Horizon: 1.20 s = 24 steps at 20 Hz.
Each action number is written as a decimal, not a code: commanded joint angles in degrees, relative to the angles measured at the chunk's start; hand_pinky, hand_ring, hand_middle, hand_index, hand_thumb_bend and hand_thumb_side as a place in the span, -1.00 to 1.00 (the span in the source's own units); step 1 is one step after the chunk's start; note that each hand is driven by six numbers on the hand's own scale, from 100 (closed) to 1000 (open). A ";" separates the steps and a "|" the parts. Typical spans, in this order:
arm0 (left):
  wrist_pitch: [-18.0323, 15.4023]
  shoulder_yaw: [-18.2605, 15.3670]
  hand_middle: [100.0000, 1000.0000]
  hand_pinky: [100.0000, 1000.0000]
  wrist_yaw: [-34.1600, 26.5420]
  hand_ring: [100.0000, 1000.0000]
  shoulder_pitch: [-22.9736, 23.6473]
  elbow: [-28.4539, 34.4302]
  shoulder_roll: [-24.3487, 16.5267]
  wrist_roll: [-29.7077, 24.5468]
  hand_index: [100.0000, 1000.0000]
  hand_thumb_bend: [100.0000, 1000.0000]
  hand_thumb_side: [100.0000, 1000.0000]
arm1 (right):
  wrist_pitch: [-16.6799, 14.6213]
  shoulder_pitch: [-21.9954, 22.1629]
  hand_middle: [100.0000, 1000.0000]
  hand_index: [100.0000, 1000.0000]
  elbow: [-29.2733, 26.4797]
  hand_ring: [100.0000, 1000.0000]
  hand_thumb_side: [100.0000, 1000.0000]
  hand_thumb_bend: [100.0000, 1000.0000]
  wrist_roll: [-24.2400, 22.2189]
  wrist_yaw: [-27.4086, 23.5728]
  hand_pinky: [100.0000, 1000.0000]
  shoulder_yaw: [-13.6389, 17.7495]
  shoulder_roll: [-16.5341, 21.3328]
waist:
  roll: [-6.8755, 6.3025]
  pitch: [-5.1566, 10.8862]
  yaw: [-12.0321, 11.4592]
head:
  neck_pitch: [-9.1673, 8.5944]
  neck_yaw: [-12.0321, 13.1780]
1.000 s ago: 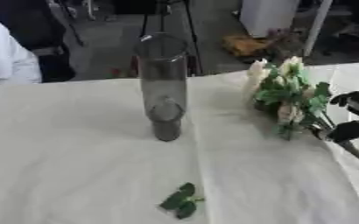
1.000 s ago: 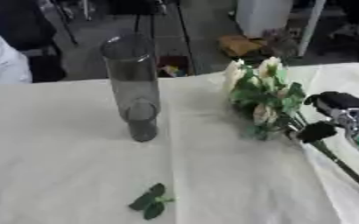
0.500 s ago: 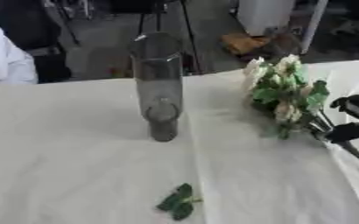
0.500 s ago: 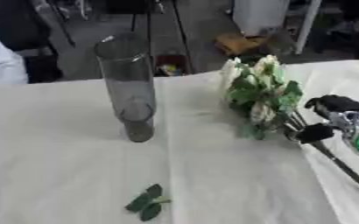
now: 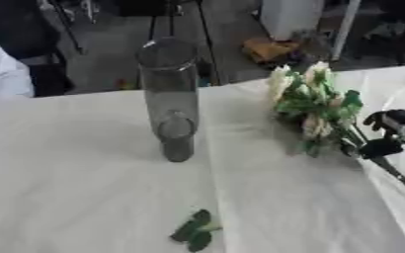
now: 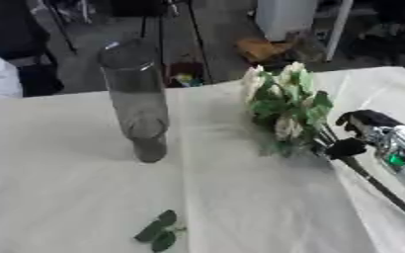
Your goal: Arrange flowers into the vase.
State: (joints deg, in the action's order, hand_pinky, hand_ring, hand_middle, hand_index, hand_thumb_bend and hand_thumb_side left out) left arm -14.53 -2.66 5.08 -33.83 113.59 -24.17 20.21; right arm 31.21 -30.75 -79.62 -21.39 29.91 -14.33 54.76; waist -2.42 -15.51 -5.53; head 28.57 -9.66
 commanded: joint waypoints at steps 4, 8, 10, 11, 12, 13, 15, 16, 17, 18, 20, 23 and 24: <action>0.09 0.00 0.88 0.74 -0.06 0.99 -1.11 1.01 -0.54 -0.11 1.00 -0.63 1.00 | -0.09 -0.93 0.52 0.75 0.19 0.55 -0.12 -0.17 0.50 -1.19 0.42 0.17 1.19 | 0.22 0.85 0.11 | -0.69 -0.22; 0.10 0.03 0.88 0.74 -0.15 0.99 -1.18 1.01 -0.36 -0.17 1.00 -0.64 1.00 | -0.96 -1.18 0.53 0.74 2.32 0.57 -0.13 -0.17 0.28 -0.60 0.47 -0.24 -0.08 | 0.27 0.82 0.10 | -1.02 -0.30; 0.14 0.01 0.88 0.74 -0.18 0.99 -1.14 1.01 -0.35 -0.11 1.00 -0.65 1.00 | -1.28 -1.33 0.53 0.74 3.27 0.58 -0.14 -0.17 0.47 -0.53 0.48 -0.21 -0.51 | 0.25 0.83 0.00 | -1.11 -0.32; 0.15 0.01 0.88 0.74 -0.19 0.99 -1.13 1.01 -0.33 -0.09 1.00 -0.65 1.00 | -1.45 -1.43 0.53 0.73 3.63 0.58 -0.14 -0.18 0.57 -0.49 0.48 -0.26 -0.67 | 0.23 0.83 -0.03 | -1.15 -0.34; 0.15 0.02 0.88 0.74 -0.21 0.99 -1.13 1.01 -0.30 -0.08 1.00 -0.65 1.00 | -1.62 -1.55 0.53 0.73 3.95 0.58 -0.14 -0.19 0.64 -0.42 0.47 -0.35 -0.82 | 0.21 0.84 -0.04 | -1.21 -0.40; 0.15 0.03 0.88 0.74 -0.23 0.99 -1.14 1.01 -0.28 -0.08 1.00 -0.65 1.00 | -1.78 -1.68 0.53 0.73 4.23 0.58 -0.14 -0.19 0.68 -0.32 0.47 -0.45 -0.94 | 0.20 0.85 -0.04 | -1.24 -0.43; 0.16 0.07 0.87 0.74 -0.25 0.99 -1.17 1.01 -0.22 -0.12 1.00 -0.66 1.00 | -2.08 -1.97 0.51 0.71 4.76 0.55 -0.17 -0.25 0.84 0.18 0.44 -0.68 -1.19 | 0.18 0.85 -0.02 | -1.36 -0.55; 0.18 0.09 0.87 0.74 -0.27 0.99 -1.17 1.01 -0.18 -0.15 1.00 -0.66 1.00 | -2.18 -2.12 0.49 0.69 5.11 0.53 -0.18 -0.28 0.88 0.43 0.42 -0.75 -1.33 | 0.16 0.85 -0.01 | -1.41 -0.62; 0.20 0.12 0.87 0.74 -0.30 0.99 -1.16 1.01 -0.15 -0.17 1.00 -0.67 1.00 | -2.27 -2.24 0.49 0.69 5.44 0.52 -0.18 -0.28 0.90 0.61 0.42 -0.80 -1.45 | 0.15 0.84 -0.01 | -1.44 -0.69; 0.22 0.14 0.87 0.74 -0.31 0.99 -1.14 1.01 -0.14 -0.20 1.00 -0.68 1.00 | -2.38 -2.33 0.46 0.66 5.72 0.49 -0.19 -0.34 0.91 0.75 0.38 -0.86 -1.56 | 0.14 0.83 -0.04 | -1.46 -0.73; 0.26 0.13 0.87 0.74 -0.32 0.99 -1.10 1.01 -0.13 -0.21 1.00 -0.68 1.00 | -2.51 -2.46 0.37 0.59 6.16 0.43 -0.20 -0.45 1.07 1.08 0.30 -0.98 -1.69 | 0.13 0.81 -0.10 | -1.50 -0.76; 0.28 0.13 0.87 0.74 -0.35 0.99 -1.10 1.01 -0.13 -0.23 1.00 -0.68 1.00 | -2.53 -2.56 0.25 0.54 6.89 0.37 -0.19 -0.64 1.67 1.48 0.23 -1.01 -1.90 | 0.09 0.78 -0.16 | -1.62 -0.91; 0.29 0.15 0.87 0.74 -0.36 0.99 -1.11 1.01 -0.13 -0.26 1.00 -0.68 1.00 | -2.54 -2.58 0.22 0.54 7.12 0.36 -0.20 -0.67 1.88 1.60 0.21 -1.04 -1.95 | 0.09 0.77 -0.16 | -1.67 -0.96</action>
State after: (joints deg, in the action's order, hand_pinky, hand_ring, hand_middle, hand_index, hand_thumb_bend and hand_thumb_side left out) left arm -14.34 -2.34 4.97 -33.92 113.59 -23.67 20.02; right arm 28.65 -32.74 -72.83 -19.82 30.82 -15.60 51.66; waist -2.39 -15.54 -5.65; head 27.57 -10.44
